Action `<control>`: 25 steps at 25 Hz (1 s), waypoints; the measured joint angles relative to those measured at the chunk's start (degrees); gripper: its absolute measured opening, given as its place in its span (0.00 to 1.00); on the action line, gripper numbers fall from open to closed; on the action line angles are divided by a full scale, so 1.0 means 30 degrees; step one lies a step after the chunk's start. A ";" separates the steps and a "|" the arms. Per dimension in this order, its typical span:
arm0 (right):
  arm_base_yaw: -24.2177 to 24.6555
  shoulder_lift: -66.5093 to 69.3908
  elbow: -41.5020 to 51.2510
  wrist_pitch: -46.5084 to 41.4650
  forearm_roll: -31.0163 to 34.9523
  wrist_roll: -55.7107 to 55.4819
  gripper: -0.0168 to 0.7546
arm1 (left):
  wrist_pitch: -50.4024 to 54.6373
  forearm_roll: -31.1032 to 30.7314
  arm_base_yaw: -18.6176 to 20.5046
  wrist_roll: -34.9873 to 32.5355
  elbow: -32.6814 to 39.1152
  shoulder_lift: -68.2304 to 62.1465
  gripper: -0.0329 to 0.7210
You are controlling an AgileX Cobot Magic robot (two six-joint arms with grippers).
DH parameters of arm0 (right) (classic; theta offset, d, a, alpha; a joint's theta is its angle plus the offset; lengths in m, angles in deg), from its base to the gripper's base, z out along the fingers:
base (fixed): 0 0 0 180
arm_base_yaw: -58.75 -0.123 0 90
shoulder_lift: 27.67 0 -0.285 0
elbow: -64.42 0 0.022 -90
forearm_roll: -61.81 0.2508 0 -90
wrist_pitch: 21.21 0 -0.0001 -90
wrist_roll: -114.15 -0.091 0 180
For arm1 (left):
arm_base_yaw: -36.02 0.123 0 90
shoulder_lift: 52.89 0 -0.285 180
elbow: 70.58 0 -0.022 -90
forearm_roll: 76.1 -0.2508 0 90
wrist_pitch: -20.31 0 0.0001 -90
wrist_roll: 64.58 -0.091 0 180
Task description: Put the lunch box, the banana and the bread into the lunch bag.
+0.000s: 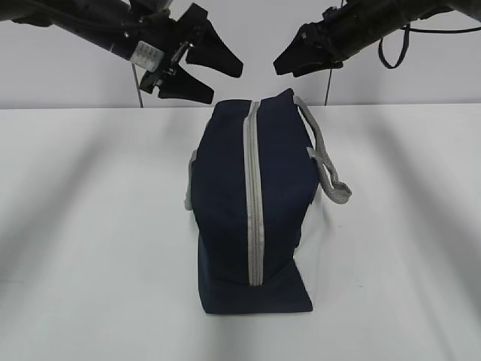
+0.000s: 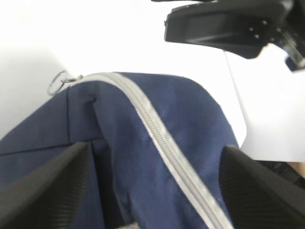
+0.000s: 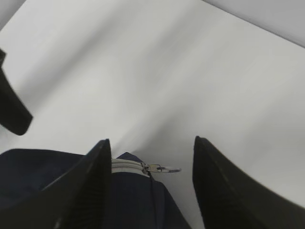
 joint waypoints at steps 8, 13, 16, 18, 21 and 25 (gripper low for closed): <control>0.0583 -0.0930 -0.0046 -0.0152 -0.4332 -0.8578 0.55 | 0.0470 -0.7194 0.0175 0.3631 -0.0111 0.1998 0.78; 0.0583 -0.3237 0.2312 -0.0152 -0.6419 -1.1457 0.55 | 0.0924 -1.1527 0.0107 0.6384 -0.0111 0.3519 0.77; 0.0583 -0.4877 0.4811 -0.0152 -0.7185 -1.1805 0.55 | 0.1367 -1.3989 -0.0296 0.7732 -0.0111 0.4386 0.74; 0.0583 -0.6075 0.6758 -0.0152 -0.7499 -1.1883 0.55 | 0.1423 -1.5245 -0.0744 0.8212 -0.0111 0.4772 0.73; 0.0583 -0.8006 0.9446 -0.0164 -0.7960 -1.1929 0.55 | 0.1462 -1.6721 -0.1432 0.8640 -0.0031 0.5273 0.73; 0.0583 -1.1229 1.2942 -0.0164 -0.8721 -1.1929 0.55 | 0.1486 -1.7494 -0.1717 0.8858 0.1087 0.6548 0.72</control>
